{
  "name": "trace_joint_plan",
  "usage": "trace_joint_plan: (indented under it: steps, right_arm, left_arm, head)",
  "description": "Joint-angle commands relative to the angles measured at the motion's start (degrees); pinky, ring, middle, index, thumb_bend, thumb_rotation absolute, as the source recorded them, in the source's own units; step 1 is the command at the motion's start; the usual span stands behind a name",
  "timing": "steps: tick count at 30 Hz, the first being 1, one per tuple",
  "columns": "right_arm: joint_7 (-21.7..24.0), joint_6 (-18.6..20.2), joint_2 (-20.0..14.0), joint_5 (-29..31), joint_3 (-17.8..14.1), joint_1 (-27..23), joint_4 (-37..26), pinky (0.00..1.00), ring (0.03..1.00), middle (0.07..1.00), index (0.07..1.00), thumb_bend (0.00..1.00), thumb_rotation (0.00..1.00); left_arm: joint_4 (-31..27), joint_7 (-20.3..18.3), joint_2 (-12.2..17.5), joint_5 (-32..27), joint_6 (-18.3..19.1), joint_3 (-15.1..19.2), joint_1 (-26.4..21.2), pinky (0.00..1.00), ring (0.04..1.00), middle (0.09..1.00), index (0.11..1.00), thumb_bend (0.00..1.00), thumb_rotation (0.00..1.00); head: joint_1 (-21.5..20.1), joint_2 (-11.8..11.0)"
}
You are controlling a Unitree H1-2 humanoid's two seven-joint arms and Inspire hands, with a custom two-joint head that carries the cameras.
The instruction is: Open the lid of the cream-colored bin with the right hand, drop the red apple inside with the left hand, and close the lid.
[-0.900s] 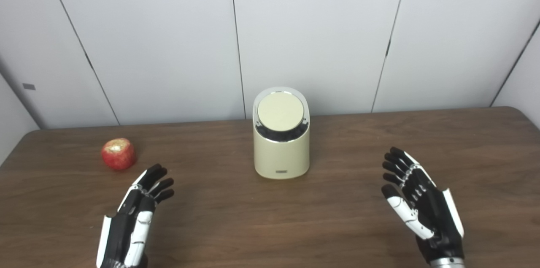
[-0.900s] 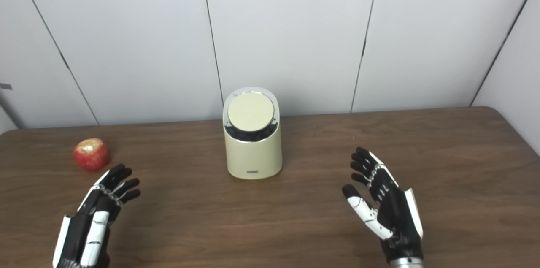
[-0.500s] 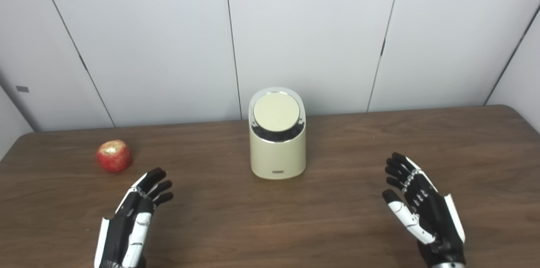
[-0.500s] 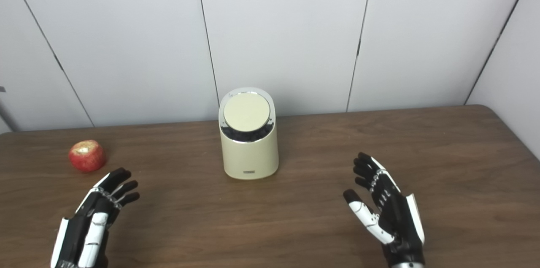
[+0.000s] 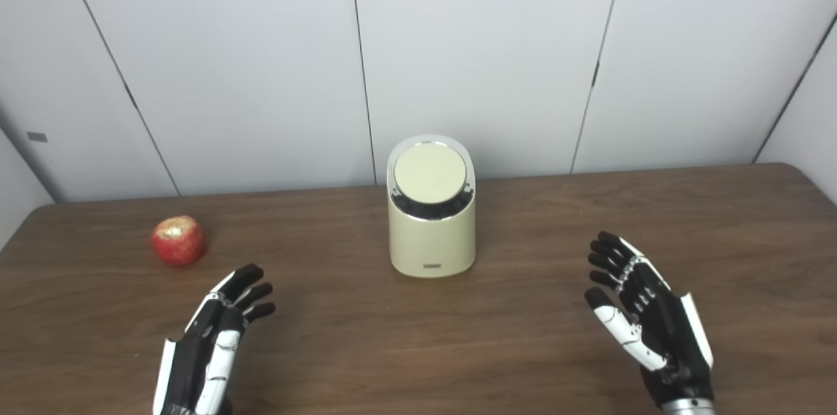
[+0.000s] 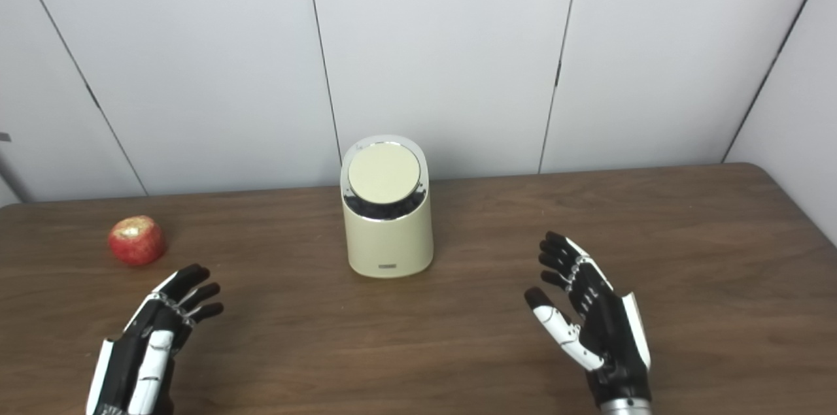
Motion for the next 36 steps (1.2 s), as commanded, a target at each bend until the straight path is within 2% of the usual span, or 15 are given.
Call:
trace_joint_plan:
  steps: [1, 3, 5, 9, 14, 19, 21, 27, 31, 34, 36]
  right_arm:
    - [0.0, -0.3, -1.3, 0.3, -0.9, -3.2, -3.3, 0.86, 0.871, 0.874, 0.853, 0.53, 0.48]
    - [0.1, 1.0, -1.6, -0.2, -1.0, -4.8, -4.6, 0.89, 0.888, 0.896, 0.875, 0.56, 0.48]
    - [0.0, 3.7, -1.4, -0.7, -0.7, -7.1, -7.0, 0.84, 0.869, 0.886, 0.879, 0.61, 0.48]
    - [0.6, 12.1, -2.2, -6.1, 1.0, -17.5, -11.3, 0.77, 0.840, 0.866, 0.876, 0.66, 0.47]
    - [0.5, 19.6, -2.9, -11.7, 2.7, -26.7, -11.1, 0.71, 0.807, 0.845, 0.863, 0.77, 0.50]
    - [1.7, 24.7, -3.9, -17.0, 5.4, -33.1, -9.2, 0.69, 0.805, 0.857, 0.883, 0.79, 0.51]
    - [2.3, 25.9, -4.4, -18.9, 6.4, -34.6, -8.6, 0.70, 0.822, 0.875, 0.900, 0.79, 0.52]
    - [4.0, 29.3, -5.7, -23.4, 9.4, -40.1, -4.4, 0.81, 0.925, 0.949, 0.986, 0.86, 0.42]
    - [4.1, 30.0, -6.4, -26.5, 11.3, -42.6, -0.5, 0.67, 0.905, 0.992, 1.000, 0.90, 0.36]
    - [5.1, 30.5, -7.1, -28.2, 12.7, -43.6, 1.1, 0.67, 0.900, 0.993, 1.000, 0.91, 0.37]
    - [5.5, 31.0, -7.1, -29.3, 13.4, -44.1, 2.1, 0.73, 0.919, 0.996, 1.000, 0.90, 0.35]
  left_arm:
    - [-1.6, 0.4, -0.1, 0.1, -1.9, 0.0, -1.2, 0.74, 0.800, 0.846, 0.823, 0.52, 0.71]
    - [-1.4, 0.4, -0.3, 0.2, -1.8, 0.1, -1.3, 0.74, 0.796, 0.844, 0.820, 0.52, 0.70]
    - [-0.9, 0.2, -0.3, 0.3, -2.1, 0.1, -1.5, 0.74, 0.803, 0.848, 0.823, 0.51, 0.70]
    - [-0.4, 0.0, 0.0, 0.9, -2.3, 0.0, -1.6, 0.76, 0.812, 0.857, 0.836, 0.48, 0.71]
    - [0.9, -0.2, -0.1, 1.0, -3.6, 0.0, -1.9, 0.77, 0.812, 0.862, 0.836, 0.48, 0.71]
    - [1.2, -0.1, -0.5, 0.8, -3.8, -0.1, -2.0, 0.77, 0.807, 0.851, 0.825, 0.48, 0.70]
    - [1.3, -0.1, -0.5, 0.8, -4.0, -0.1, -1.9, 0.77, 0.812, 0.855, 0.829, 0.47, 0.70]
    - [1.1, -0.4, -0.3, 1.0, -3.7, -0.3, -1.8, 0.78, 0.814, 0.864, 0.839, 0.49, 0.69]
    - [1.2, -0.4, -0.3, 0.9, -3.8, -0.4, -1.6, 0.79, 0.815, 0.865, 0.844, 0.50, 0.69]
    - [1.2, -0.6, -0.2, 0.8, -3.7, -0.5, -1.6, 0.81, 0.824, 0.872, 0.850, 0.50, 0.69]
    - [1.4, -0.6, -0.2, 0.6, -3.7, -0.5, -1.6, 0.81, 0.824, 0.874, 0.852, 0.50, 0.69]
  head:
    - [-0.1, -0.1]
    - [-0.2, -0.5]
    - [-0.3, -0.9]
    - [-0.1, -1.8]
    - [-0.1, -2.5]
    - [0.0, -3.3]
    - [0.0, -3.4]
    - [0.1, -3.8]
    - [0.2, -4.1]
    - [0.2, -4.2]
    - [0.2, -4.4]
